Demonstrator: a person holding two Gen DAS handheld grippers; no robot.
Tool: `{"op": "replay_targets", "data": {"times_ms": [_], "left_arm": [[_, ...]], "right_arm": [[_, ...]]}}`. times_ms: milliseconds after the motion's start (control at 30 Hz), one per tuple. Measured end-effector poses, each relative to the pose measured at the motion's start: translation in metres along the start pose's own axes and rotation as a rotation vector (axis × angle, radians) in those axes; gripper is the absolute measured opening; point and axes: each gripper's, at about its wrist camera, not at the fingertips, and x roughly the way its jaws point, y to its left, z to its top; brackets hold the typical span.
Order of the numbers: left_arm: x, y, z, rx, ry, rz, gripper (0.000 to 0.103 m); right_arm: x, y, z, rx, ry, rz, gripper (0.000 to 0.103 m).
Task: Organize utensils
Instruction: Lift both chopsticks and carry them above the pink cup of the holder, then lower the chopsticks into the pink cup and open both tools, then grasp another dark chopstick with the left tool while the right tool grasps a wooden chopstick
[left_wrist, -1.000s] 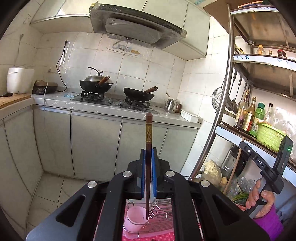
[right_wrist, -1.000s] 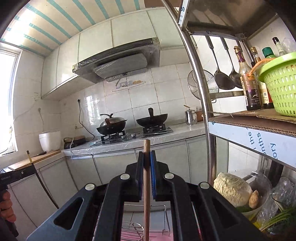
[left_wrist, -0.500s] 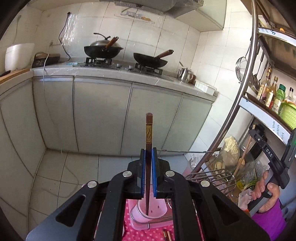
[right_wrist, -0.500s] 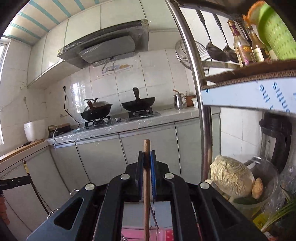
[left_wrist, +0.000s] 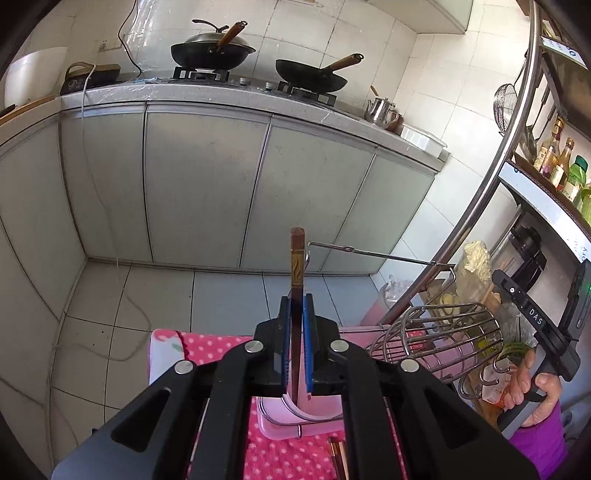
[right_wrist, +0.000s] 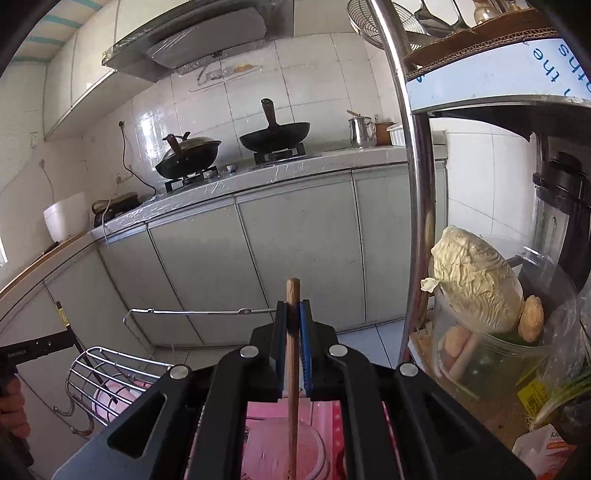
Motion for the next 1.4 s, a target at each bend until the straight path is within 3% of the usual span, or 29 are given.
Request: {"op": "replay_targets", "data": {"times_ms": [100, 167, 200, 233, 533, 733, 933, 1167, 1300, 1400], "left_arm": [[0.002, 0.0, 0.001, -0.013, 0.007, 0.006, 0.007], [0.002, 0.001, 0.0, -0.024, 0.012, 0.016, 0.022], [0.001, 0.002, 0.001, -0.028, 0.008, 0.019, 0.03], [-0.001, 0.003, 0.001, -0.031, 0.001, 0.023, 0.033], [-0.046, 0.003, -0.004, -0.026, -0.079, 0.054, 0.034], [-0.068, -0.007, -0.042, -0.016, -0.051, 0.02, 0.034], [-0.057, -0.018, -0.102, -0.016, 0.062, -0.034, 0.034], [-0.001, -0.037, -0.161, -0.013, 0.27, -0.078, 0.034], [0.04, -0.047, -0.179, 0.0, 0.375, -0.055, 0.019], [0.07, -0.045, -0.184, -0.029, 0.445, -0.022, 0.016]], "right_arm": [[0.001, 0.002, -0.004, -0.001, 0.035, -0.006, 0.01], [0.001, 0.001, -0.007, 0.004, 0.055, -0.006, 0.019], [-0.001, 0.0, -0.008, 0.008, 0.059, -0.007, 0.029], [-0.003, 0.0, -0.008, 0.011, 0.057, -0.006, 0.032], [-0.052, 0.001, -0.012, 0.006, 0.02, 0.002, 0.033], [-0.085, 0.004, -0.051, 0.026, 0.085, 0.041, 0.033], [-0.085, 0.011, -0.111, 0.06, 0.254, 0.102, 0.033], [-0.062, 0.011, -0.166, 0.128, 0.451, 0.174, 0.023], [-0.054, 0.009, -0.179, 0.171, 0.51, 0.208, 0.016], [-0.053, 0.008, -0.182, 0.177, 0.52, 0.214, 0.016]]}}
